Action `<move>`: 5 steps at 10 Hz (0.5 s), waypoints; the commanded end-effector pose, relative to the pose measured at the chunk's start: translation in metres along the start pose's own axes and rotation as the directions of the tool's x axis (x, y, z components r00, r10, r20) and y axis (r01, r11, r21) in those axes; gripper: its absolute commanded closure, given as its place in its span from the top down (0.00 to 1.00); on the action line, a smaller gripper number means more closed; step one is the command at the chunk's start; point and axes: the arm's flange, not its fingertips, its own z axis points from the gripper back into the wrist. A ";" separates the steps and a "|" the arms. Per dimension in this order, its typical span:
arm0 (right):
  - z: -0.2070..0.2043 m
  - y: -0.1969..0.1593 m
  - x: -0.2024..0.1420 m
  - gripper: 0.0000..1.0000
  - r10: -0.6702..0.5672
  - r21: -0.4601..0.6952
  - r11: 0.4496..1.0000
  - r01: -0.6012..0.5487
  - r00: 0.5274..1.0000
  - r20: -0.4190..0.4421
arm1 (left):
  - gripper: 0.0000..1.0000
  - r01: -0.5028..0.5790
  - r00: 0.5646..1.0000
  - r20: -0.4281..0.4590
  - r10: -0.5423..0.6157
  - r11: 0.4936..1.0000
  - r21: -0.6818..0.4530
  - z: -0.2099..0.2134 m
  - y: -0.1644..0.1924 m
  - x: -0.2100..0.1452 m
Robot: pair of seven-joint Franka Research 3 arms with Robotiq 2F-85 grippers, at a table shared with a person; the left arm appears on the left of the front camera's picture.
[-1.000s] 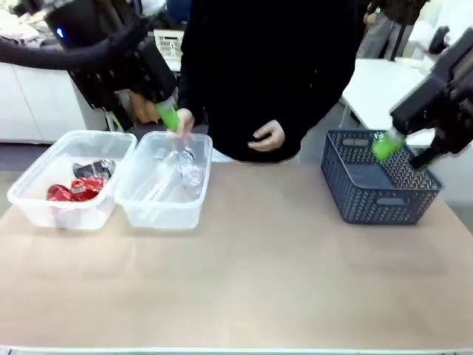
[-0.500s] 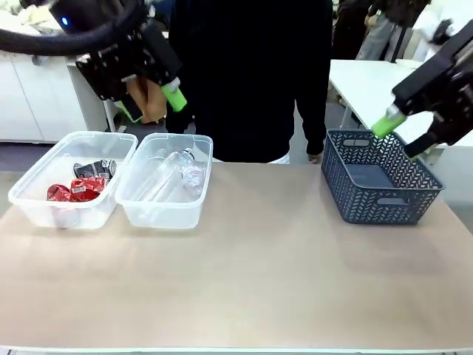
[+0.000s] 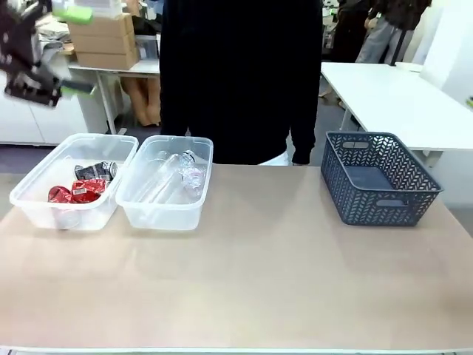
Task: Sort the waste into each basket.
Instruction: Release the Organizing box you were holding.
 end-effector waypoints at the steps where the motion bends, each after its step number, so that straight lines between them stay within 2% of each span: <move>1: -0.014 0.009 -0.009 1.00 0.086 -0.128 0.987 -0.094 0.994 -0.065 | 1.00 -0.169 0.979 0.122 0.165 0.986 0.017 -0.026 0.034 -0.028; 2: -0.014 0.009 -0.009 1.00 0.086 -0.128 0.987 -0.094 0.994 -0.065 | 1.00 -0.206 0.976 0.095 0.198 0.974 0.095 -0.031 0.044 -0.025; 3: -0.014 0.009 -0.009 1.00 0.086 -0.128 0.987 -0.094 0.994 -0.065 | 1.00 -0.093 0.993 0.071 0.093 0.996 -0.010 0.004 0.016 0.004; 5: -0.014 0.009 -0.009 1.00 0.086 -0.128 0.987 -0.094 0.994 -0.065 | 1.00 -0.093 0.993 0.071 0.093 0.996 -0.010 0.004 0.016 0.004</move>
